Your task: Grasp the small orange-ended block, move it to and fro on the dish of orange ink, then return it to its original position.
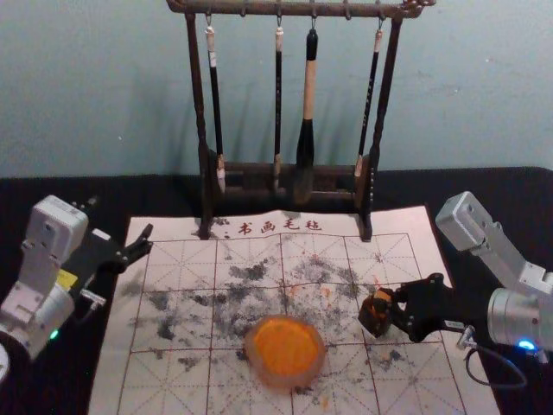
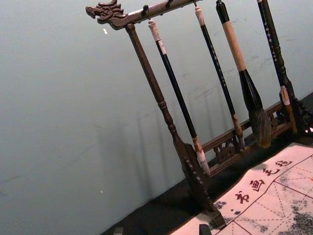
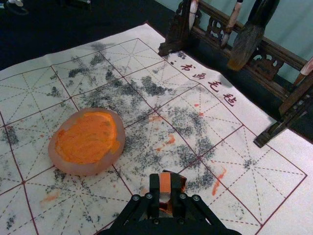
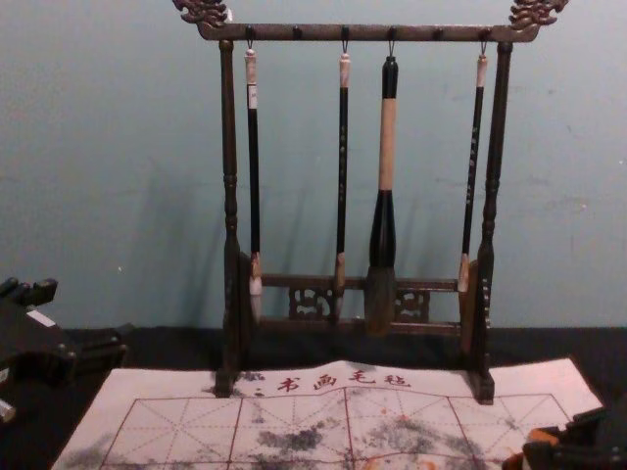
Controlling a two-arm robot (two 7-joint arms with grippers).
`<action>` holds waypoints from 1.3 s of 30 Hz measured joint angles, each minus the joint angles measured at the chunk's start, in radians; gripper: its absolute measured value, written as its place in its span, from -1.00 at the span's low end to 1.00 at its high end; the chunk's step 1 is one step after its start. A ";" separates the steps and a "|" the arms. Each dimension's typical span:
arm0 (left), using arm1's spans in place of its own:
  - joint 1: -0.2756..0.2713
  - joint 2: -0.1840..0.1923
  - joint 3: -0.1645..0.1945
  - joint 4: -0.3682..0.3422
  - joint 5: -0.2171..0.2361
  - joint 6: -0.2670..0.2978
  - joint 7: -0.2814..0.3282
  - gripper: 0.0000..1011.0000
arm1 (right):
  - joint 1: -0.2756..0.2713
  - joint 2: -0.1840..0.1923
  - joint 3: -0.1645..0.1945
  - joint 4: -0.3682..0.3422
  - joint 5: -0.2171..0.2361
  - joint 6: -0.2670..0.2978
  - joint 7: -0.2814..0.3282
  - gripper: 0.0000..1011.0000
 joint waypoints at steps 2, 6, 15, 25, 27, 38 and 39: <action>0.000 0.000 0.000 0.000 0.000 0.000 0.000 0.98 | 0.000 0.000 0.000 0.000 0.000 0.000 0.000 -0.82; 0.000 0.000 0.000 0.000 0.000 0.000 0.000 0.98 | 0.000 0.000 0.001 0.000 0.000 0.000 0.000 -0.82; 0.000 0.000 0.000 0.000 0.000 0.000 0.000 0.98 | 0.000 0.000 0.001 0.000 0.000 -0.001 0.000 -0.82; 0.000 0.000 0.000 0.000 0.000 0.000 0.000 0.98 | 0.000 0.000 0.001 -0.001 0.000 -0.001 0.000 -0.39; 0.000 0.000 0.000 0.000 0.000 0.000 0.000 0.98 | 0.000 0.001 0.001 -0.001 0.000 -0.001 0.000 -0.33; 0.000 0.000 0.000 0.000 0.000 0.000 0.000 0.98 | 0.000 0.000 0.001 -0.001 0.000 -0.001 0.000 0.36; 0.000 0.000 0.000 0.000 0.000 0.000 0.000 0.98 | 0.000 0.001 0.001 -0.001 0.000 -0.001 0.000 0.41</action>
